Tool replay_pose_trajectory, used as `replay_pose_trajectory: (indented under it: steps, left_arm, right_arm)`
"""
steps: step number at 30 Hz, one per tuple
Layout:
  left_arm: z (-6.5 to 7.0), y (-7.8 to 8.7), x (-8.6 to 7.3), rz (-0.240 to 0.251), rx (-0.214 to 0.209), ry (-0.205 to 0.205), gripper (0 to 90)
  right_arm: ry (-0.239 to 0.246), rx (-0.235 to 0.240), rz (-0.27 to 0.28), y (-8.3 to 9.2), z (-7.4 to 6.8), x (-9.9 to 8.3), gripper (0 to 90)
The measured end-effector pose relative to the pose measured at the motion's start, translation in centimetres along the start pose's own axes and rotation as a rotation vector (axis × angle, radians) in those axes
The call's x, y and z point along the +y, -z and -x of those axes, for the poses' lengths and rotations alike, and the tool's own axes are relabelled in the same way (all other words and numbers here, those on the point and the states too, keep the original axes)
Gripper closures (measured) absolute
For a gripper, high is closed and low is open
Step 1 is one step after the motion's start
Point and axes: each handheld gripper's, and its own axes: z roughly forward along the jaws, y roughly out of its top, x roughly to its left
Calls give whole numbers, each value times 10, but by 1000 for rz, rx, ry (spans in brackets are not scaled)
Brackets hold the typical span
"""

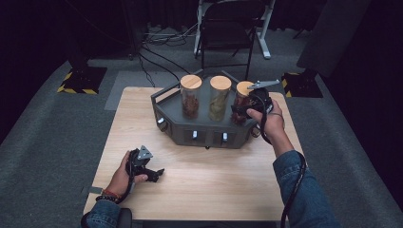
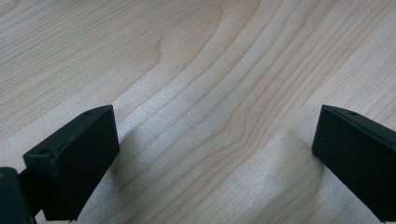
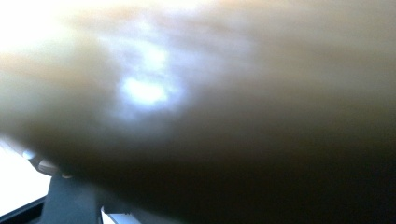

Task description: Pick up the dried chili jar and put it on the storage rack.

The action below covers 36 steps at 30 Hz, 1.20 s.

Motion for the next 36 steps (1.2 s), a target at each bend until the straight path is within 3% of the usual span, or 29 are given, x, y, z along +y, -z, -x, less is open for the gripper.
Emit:
replay_pose_trajectory:
  steps: [6, 17, 26, 36]
  left_arm:
    - [0, 0, 0, 0, 0, 0, 4]
    - [0, 0, 0, -1, 1, 1, 4]
    - [0, 0, 0, -1, 1, 1, 4]
    - [0, 0, 0, 0, 0, -1, 3]
  right_arm:
    - [-11, -3, 31, -1, 0, -4, 250]
    - [-5, -9, 36, 0, -1, -5, 247]
    - [13, -18, 31, -1, -6, -5, 43]
    - [27, -39, 51, 0, -8, -6, 26]
